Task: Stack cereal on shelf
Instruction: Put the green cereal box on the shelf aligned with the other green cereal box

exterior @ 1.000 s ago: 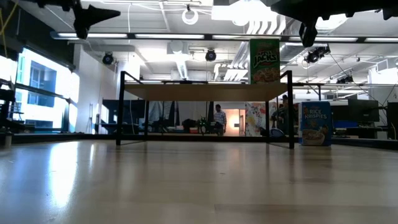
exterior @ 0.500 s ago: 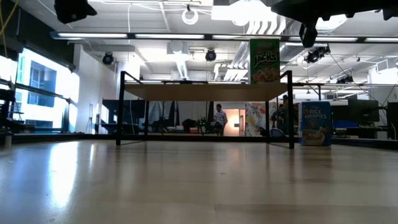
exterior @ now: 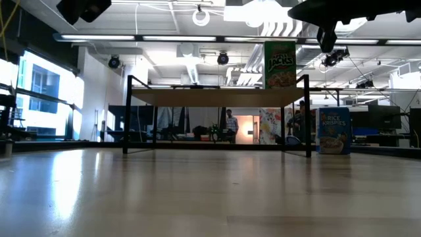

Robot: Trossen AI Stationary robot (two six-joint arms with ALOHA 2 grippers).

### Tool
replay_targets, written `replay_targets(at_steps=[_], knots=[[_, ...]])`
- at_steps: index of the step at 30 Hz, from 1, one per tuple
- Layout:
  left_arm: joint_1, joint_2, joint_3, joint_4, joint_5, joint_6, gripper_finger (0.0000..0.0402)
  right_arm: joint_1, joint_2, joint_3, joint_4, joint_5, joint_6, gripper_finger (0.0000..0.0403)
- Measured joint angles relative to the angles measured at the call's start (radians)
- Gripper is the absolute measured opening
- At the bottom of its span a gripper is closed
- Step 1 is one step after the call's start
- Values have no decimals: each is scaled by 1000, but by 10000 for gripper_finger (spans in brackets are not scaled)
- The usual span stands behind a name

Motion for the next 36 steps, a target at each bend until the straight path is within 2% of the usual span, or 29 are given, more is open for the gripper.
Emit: replay_targets(at_steps=[7, 17, 23, 31, 36], knots=[[-23, 58, 0, 61, 52, 137, 292, 0, 0, 0, -4, 0, 5, 0], [-36, 107, 0, 64, 25, 109, 291, 0, 0, 0, 42, 16, 118, 0], [-34, 102, -1, 61, 12, 107, 291, 0, 0, 0, 42, 19, 121, 0], [-34, 65, -1, 63, 61, 118, 291, 0, 0, 0, 41, 19, 164, 0], [-34, 42, -1, 72, 108, 174, 291, 0, 0, 0, 30, 31, 105, 0]])
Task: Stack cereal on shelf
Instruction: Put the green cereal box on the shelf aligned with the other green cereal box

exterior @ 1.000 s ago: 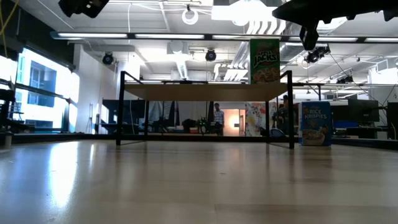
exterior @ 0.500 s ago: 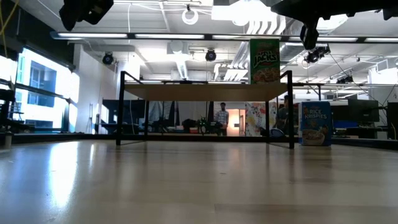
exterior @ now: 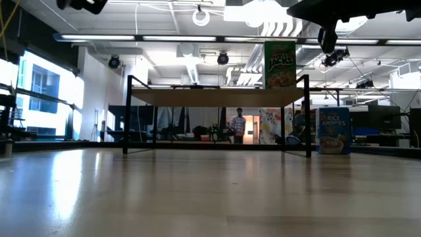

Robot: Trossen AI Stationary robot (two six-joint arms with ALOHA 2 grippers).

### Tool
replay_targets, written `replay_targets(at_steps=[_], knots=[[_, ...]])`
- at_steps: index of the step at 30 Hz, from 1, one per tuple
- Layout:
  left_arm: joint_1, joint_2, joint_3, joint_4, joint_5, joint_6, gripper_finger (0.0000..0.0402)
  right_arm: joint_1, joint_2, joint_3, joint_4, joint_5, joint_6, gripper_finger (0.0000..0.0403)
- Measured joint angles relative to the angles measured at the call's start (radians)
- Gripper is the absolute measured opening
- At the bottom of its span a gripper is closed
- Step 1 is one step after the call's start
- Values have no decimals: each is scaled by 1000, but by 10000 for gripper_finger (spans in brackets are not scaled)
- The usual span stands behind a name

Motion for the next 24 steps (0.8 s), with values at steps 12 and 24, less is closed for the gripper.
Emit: replay_targets(at_steps=[12, 24], knots=[[-86, 7, -2, 85, 0, -39, 291, 0, 0, 0, -4, 31, 9, 0], [-234, 11, -63, 98, -127, -63, 291, 0, 0, 0, -30, 29, 16, 0]])
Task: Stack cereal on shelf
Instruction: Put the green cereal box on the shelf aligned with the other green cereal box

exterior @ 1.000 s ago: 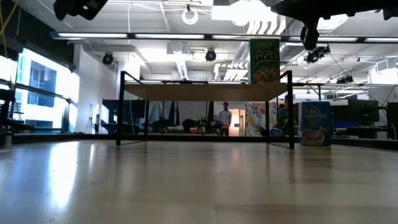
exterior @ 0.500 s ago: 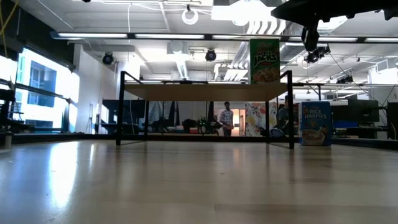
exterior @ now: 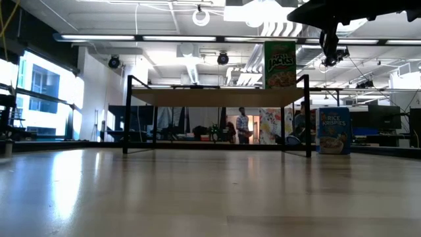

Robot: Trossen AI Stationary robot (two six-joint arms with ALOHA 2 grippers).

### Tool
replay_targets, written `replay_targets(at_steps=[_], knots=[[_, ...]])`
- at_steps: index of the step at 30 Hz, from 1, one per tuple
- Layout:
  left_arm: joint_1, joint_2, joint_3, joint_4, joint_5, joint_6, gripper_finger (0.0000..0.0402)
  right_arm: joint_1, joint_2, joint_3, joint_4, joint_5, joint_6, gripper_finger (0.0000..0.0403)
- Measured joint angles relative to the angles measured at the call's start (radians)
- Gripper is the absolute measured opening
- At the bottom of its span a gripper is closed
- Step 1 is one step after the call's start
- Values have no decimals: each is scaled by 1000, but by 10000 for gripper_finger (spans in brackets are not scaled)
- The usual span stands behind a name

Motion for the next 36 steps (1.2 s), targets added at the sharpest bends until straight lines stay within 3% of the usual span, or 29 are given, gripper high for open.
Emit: replay_targets(at_steps=[20, 36], knots=[[-16, 5, -126, 28, 23, -23, 291, 0, 0, 0, -6, 0, 0, 0], [-16, 14, -129, 20, 18, -16, 291, 0, 0, 0, -12, 0, 1, 0]])
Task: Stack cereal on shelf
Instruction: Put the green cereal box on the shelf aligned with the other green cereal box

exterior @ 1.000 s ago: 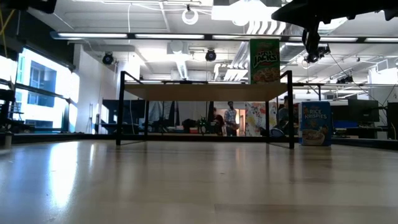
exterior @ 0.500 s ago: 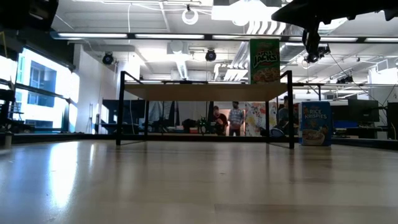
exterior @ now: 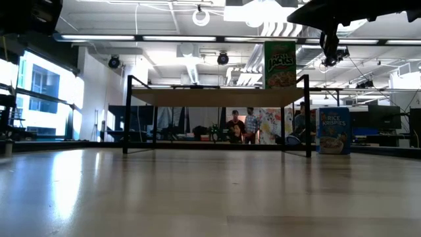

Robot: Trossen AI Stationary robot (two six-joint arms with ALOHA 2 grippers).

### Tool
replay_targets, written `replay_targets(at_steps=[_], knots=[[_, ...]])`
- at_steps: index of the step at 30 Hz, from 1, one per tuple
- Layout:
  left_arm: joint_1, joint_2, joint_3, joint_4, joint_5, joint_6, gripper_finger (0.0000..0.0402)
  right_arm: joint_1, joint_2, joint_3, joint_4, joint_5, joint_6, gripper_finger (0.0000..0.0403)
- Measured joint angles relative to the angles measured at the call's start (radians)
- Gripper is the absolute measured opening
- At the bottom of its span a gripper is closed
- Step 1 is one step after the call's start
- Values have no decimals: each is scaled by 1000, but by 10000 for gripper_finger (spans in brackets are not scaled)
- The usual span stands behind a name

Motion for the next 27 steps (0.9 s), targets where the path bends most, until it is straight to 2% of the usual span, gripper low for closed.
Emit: replay_targets(at_steps=[15, 27], knots=[[0, 42, 0, -1, 13, 37, 291, 0, 0, 0, 0, 0, 0, 0], [22, 97, 0, -5, 5, -6, 278, 0, 0, 0, -18, 0, 0, 0]])
